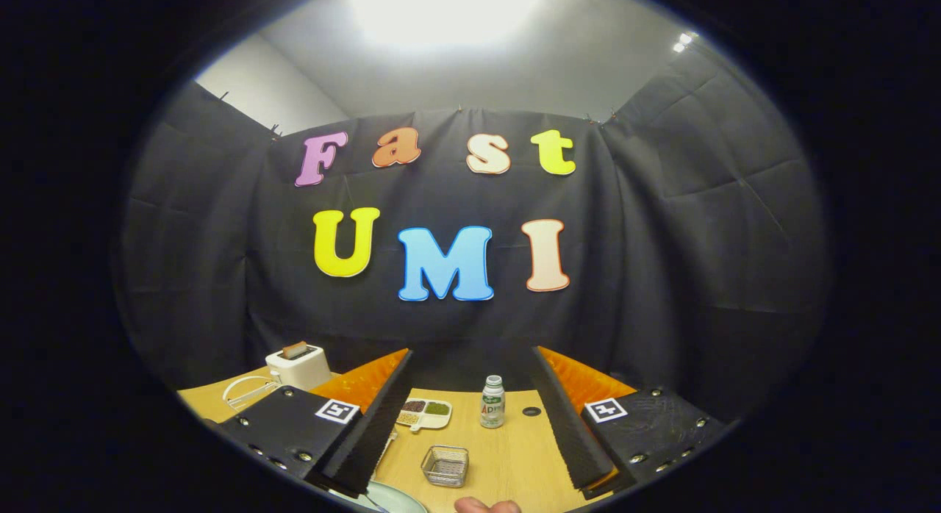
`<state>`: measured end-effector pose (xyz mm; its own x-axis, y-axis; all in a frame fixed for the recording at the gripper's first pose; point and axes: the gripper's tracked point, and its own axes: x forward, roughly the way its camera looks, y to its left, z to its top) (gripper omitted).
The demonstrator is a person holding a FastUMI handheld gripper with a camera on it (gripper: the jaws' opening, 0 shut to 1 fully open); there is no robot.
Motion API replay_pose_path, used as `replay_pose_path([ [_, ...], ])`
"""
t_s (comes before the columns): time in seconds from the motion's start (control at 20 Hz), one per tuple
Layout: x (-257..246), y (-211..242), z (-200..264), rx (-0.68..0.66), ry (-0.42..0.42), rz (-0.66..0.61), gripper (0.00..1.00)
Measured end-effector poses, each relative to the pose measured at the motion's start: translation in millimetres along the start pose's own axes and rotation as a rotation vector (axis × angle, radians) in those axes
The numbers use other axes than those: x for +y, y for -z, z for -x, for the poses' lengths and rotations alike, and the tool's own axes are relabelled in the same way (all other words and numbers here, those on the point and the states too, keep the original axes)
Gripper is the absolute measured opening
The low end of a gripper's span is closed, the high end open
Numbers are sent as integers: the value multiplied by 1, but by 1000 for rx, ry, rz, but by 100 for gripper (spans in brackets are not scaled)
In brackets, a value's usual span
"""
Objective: Take the plate from the dish rack, then take the spoon from the basket and place it into the plate.
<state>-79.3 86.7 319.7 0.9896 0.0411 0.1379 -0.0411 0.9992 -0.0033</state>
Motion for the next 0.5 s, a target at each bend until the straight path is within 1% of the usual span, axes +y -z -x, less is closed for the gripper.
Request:
replay_pose_path([
  [0.25, -18, 36, 5, 31, 1, 0, 96],
  [0.5, -38, 73, 0, 47, -7, -32, 96],
])
